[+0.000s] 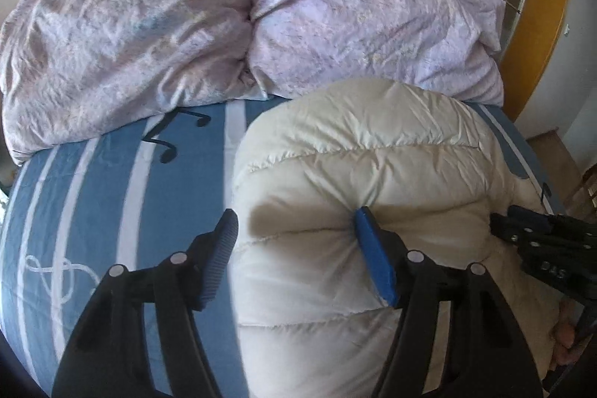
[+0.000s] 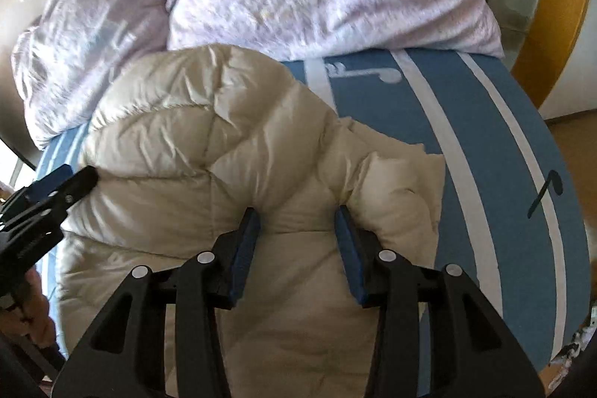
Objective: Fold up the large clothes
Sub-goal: 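Press the folded coat bundle flat with both tools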
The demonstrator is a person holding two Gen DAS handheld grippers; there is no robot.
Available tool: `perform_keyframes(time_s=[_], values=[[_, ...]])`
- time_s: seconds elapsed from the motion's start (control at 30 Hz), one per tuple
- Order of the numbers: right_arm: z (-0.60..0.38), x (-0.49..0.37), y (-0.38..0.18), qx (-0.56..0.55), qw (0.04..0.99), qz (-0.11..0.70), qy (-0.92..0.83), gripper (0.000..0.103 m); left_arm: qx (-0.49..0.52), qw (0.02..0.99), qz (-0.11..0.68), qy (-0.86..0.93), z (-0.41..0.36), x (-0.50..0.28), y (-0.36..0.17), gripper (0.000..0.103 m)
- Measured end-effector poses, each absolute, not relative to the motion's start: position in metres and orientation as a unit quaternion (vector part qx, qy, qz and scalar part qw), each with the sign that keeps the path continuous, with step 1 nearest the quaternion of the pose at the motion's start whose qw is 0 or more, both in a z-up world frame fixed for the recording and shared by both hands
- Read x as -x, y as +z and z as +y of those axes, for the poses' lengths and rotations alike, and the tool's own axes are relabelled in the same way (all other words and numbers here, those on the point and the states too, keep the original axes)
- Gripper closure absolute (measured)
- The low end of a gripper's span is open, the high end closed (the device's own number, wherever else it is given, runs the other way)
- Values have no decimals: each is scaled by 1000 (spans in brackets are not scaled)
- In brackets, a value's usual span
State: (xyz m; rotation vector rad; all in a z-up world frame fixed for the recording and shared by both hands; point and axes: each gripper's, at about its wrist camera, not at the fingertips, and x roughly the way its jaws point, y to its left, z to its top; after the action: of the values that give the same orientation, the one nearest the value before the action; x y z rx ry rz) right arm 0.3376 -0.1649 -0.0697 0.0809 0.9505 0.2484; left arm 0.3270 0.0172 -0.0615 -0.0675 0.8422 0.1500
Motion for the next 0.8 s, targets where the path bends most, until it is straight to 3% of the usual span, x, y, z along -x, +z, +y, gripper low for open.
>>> perform_keyframes(time_s=[0.3,0.8], values=[[-185,-339,-90,-56,884,455,95,59,12,905,423,43,-11,-348,-84,31],[-185,-338,-106,-61,919,378,91,56,8,915,399,50,-6,-357,-109,18]])
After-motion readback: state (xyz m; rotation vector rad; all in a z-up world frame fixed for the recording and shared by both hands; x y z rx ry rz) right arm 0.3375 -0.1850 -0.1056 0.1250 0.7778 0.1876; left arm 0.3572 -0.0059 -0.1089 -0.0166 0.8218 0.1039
